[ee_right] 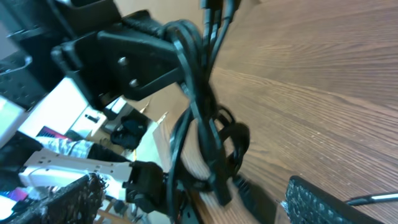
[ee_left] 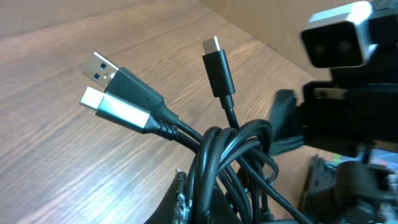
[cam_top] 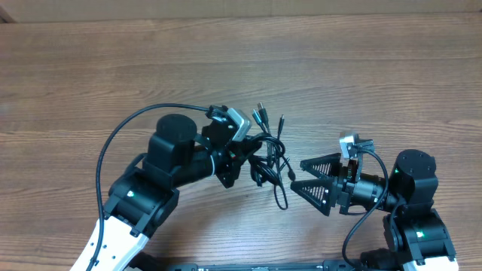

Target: Untangle cables

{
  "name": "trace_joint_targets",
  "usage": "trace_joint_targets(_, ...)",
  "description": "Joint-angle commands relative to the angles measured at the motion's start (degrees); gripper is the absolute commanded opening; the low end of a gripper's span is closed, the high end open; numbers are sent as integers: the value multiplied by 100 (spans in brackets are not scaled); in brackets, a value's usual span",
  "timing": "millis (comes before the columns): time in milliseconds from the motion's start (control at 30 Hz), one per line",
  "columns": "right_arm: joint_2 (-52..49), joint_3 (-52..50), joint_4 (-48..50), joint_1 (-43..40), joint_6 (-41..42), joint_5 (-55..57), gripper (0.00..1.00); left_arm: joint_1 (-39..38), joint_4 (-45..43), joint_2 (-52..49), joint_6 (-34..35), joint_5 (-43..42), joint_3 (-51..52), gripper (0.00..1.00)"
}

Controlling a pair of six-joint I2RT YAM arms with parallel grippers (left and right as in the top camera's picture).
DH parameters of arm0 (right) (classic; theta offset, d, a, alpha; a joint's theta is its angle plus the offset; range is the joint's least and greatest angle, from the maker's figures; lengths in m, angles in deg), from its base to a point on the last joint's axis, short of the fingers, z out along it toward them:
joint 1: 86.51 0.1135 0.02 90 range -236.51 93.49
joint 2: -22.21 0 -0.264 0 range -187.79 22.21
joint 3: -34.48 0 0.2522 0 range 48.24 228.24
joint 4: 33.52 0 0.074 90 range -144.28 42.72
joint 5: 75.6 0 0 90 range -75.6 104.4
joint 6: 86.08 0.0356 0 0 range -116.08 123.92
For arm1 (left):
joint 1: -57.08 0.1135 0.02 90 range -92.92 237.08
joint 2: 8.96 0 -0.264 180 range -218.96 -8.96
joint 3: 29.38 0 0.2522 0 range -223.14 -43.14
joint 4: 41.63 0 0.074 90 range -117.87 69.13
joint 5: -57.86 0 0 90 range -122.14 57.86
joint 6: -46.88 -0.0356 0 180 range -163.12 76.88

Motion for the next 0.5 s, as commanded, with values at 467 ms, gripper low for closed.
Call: trace_joint_targets(467, 20, 122, 944, 26, -142, -931, 65, -459, 260, 20, -1123, -1165, -28, 4)
